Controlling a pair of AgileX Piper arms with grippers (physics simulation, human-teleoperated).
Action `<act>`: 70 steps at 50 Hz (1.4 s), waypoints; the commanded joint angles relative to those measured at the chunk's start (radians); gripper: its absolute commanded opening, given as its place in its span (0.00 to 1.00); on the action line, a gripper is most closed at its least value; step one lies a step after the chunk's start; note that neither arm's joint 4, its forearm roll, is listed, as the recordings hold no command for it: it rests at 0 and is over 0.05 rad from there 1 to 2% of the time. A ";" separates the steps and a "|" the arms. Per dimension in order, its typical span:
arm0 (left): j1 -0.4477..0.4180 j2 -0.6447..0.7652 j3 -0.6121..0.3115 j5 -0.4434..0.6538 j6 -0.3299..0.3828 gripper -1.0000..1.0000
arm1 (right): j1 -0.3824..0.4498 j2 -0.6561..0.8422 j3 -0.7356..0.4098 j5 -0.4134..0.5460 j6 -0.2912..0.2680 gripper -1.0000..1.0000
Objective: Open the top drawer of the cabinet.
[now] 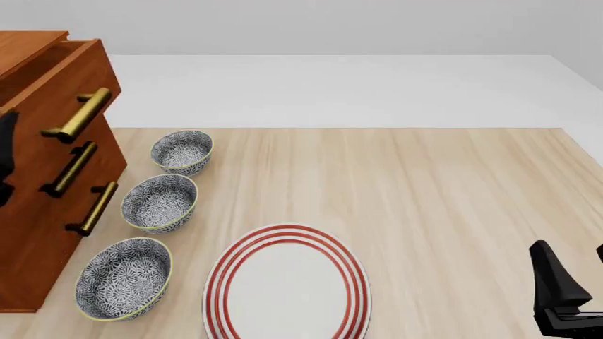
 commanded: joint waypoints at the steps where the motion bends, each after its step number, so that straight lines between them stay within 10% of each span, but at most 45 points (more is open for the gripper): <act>1: 0.017 -0.019 -0.147 0.127 -0.216 1.00 | 0.000 0.000 0.000 0.000 0.000 1.00; 24: -0.024 0.057 -0.320 0.313 -0.406 1.00 | 0.000 0.000 0.000 0.000 0.000 1.00; 42: 0.130 0.221 -0.640 0.496 -0.785 1.00 | 0.000 0.000 0.000 0.000 0.000 1.00; 70: 0.137 0.298 -0.695 0.597 -0.968 1.00 | 0.000 0.000 0.000 0.000 0.000 1.00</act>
